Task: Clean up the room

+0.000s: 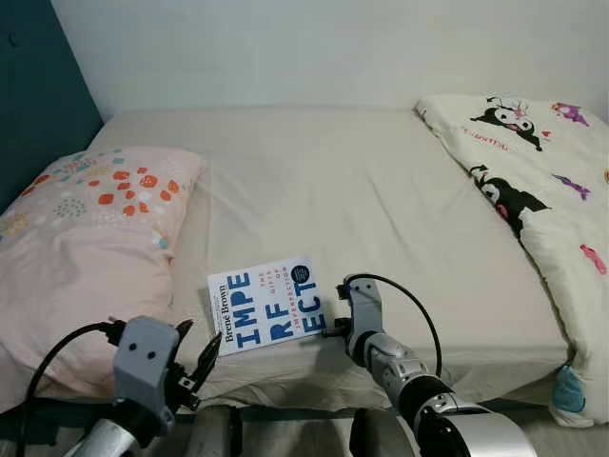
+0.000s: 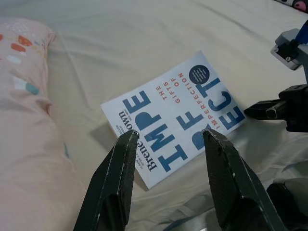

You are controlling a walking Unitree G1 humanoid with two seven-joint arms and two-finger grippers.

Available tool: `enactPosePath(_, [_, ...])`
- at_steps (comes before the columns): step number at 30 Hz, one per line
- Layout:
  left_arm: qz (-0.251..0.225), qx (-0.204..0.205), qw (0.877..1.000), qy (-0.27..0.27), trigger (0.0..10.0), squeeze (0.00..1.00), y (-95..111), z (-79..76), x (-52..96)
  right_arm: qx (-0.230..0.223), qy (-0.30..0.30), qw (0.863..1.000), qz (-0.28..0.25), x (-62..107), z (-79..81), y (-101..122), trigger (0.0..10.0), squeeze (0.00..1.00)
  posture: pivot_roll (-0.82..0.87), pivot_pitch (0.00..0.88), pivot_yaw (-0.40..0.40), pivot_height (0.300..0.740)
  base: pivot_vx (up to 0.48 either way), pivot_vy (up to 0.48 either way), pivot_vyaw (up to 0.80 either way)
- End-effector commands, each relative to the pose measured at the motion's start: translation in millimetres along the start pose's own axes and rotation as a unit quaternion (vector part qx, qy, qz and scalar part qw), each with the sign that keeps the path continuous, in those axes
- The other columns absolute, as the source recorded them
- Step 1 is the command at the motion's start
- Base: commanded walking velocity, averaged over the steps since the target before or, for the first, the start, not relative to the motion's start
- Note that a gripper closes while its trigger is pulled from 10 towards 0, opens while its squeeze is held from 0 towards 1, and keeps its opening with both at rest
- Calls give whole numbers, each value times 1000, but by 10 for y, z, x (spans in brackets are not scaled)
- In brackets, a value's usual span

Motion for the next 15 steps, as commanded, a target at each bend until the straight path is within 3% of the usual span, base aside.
enactPosePath(1, [11,-2,1000,-5,10000,0,-18,1,18,-16,12,1000,10,-1,44,-55,10000,0,253,235,-80,603,0,0,0])
enactPosePath(5, [12,-3,1000,-7,10000,0,-14,1,14,-14,26,999,13,-3,90,-66,10000,0,251,231,-79,603,0,0,0])
enactPosePath(9, [12,-3,1000,-11,10000,0,-4,-5,-1,6,78,996,37,4,284,-192,10000,0,249,227,-79,603,0,0,0])
enactPosePath(15, [13,-2,1000,-11,10000,0,-2,-6,0,16,91,995,43,9,345,-240,10000,0,250,227,-81,603,0,0,0])
Point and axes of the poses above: a point about 5 cm out from each wrist's last joint towards the gripper, its own x axis pointing back from the gripper into the wrist, its own y axis along the axis of the wrist's last joint, z = x × y, the point moved 4 cm from there along -x, pointing out of the wrist towards the gripper, and after that the axes turned 7 degrees about x, right-handed, at the moved point
